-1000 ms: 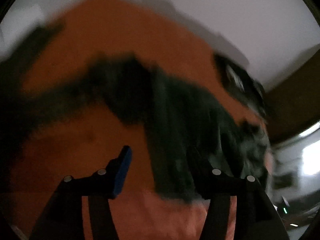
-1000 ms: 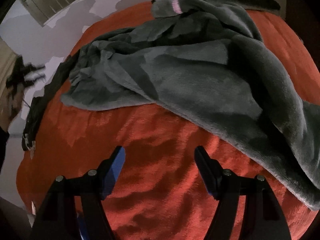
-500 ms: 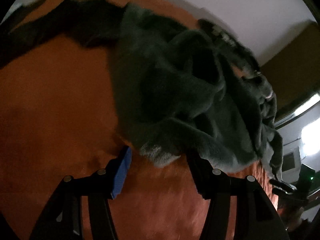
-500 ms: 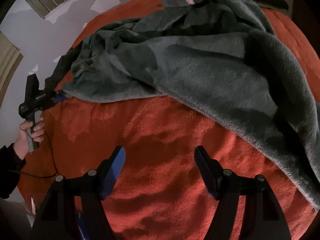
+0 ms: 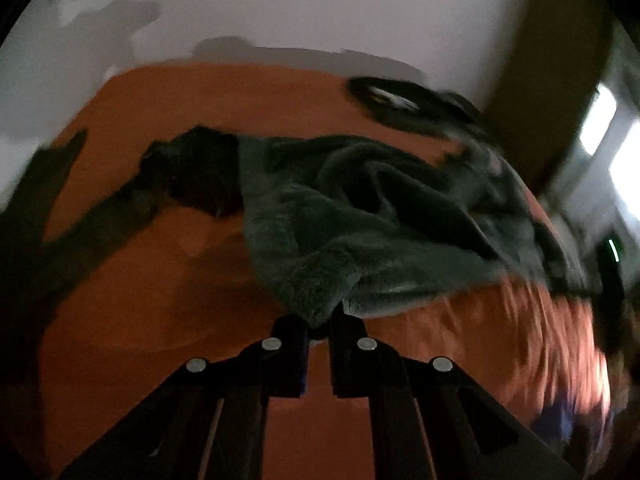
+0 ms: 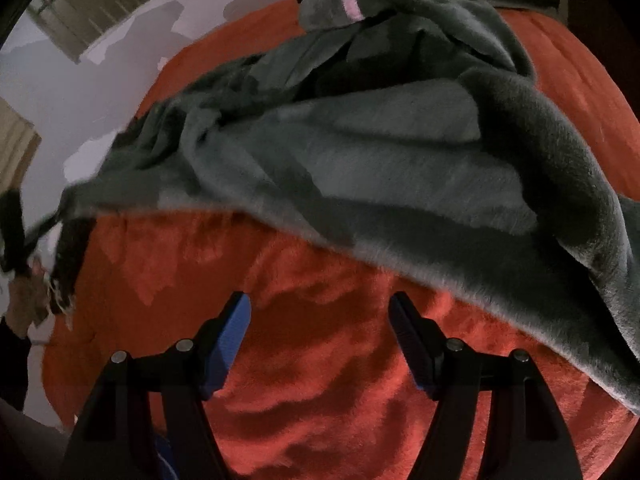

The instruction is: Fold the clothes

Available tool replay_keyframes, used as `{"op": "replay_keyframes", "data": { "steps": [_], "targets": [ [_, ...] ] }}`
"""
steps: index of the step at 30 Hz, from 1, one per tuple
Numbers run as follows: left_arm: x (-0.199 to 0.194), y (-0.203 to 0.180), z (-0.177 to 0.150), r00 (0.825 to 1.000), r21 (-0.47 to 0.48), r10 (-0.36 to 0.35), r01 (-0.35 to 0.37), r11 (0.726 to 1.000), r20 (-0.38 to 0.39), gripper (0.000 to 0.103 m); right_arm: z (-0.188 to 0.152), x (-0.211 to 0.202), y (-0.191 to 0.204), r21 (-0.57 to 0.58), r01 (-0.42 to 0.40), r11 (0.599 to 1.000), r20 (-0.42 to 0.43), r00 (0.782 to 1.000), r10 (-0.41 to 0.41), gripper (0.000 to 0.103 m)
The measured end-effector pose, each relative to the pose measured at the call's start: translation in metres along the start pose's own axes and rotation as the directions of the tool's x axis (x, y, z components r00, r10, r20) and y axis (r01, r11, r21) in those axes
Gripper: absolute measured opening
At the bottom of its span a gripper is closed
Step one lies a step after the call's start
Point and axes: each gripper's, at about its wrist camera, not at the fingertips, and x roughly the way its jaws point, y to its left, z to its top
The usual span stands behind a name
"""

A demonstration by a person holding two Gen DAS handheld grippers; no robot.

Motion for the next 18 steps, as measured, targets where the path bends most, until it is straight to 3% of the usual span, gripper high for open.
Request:
{"op": "replay_keyframes", "data": {
  "steps": [2,4,7,11,13,14,15,16,17,18],
  "targets": [
    [0.002,-0.001,-0.018,0.996,0.044,-0.020,0.024,0.999,-0.088,0.009,0.008,-0.001,0.006,-0.018,-0.012,1.000,0.018,1.000,0.012,0.071],
    [0.021,0.000,-0.044,0.977,0.047,-0.008,0.018,0.999,-0.212,0.012,0.016,0.002,0.016,-0.057,-0.012,0.998,0.029,0.999,0.014,0.071],
    [0.030,0.005,-0.065,0.946,0.038,0.116,-0.110,0.993,-0.304,0.012,0.027,0.012,0.027,-0.078,-0.037,0.996,0.023,0.999,0.039,0.071],
    [-0.015,0.045,-0.055,0.979,-0.144,0.086,-0.114,0.983,-0.184,0.018,0.036,0.026,0.041,-0.090,-0.077,0.993,0.005,0.997,0.077,0.071],
    [-0.033,0.073,-0.039,0.976,-0.211,0.176,-0.201,0.957,-0.130,0.029,0.037,0.034,0.046,-0.103,-0.087,0.991,-0.009,0.996,0.087,0.071],
    [-0.035,0.086,-0.027,0.957,-0.207,0.263,-0.284,0.936,-0.124,0.037,0.038,0.038,0.048,-0.108,-0.093,0.990,-0.019,0.996,0.091,0.071],
    [-0.030,0.095,-0.011,0.927,-0.167,0.352,-0.371,0.914,-0.131,0.040,0.037,0.041,0.049,-0.112,-0.094,0.989,-0.027,0.995,0.092,0.071],
    [-0.019,0.098,0.005,0.907,-0.113,0.398,-0.413,0.904,-0.136,0.042,0.035,0.043,0.050,-0.116,-0.094,0.989,-0.033,0.995,0.091,0.071],
    [-0.007,0.101,0.020,0.891,-0.056,0.433,-0.443,0.895,-0.138,0.044,0.035,0.043,0.050,-0.114,-0.092,0.989,-0.036,0.995,0.089,0.071],
    [0.008,0.104,0.038,0.892,-0.038,0.431,-0.439,0.898,-0.138,0.045,0.034,0.043,0.048,-0.109,-0.089,0.990,-0.035,0.996,0.086,0.071]
  ]
}}
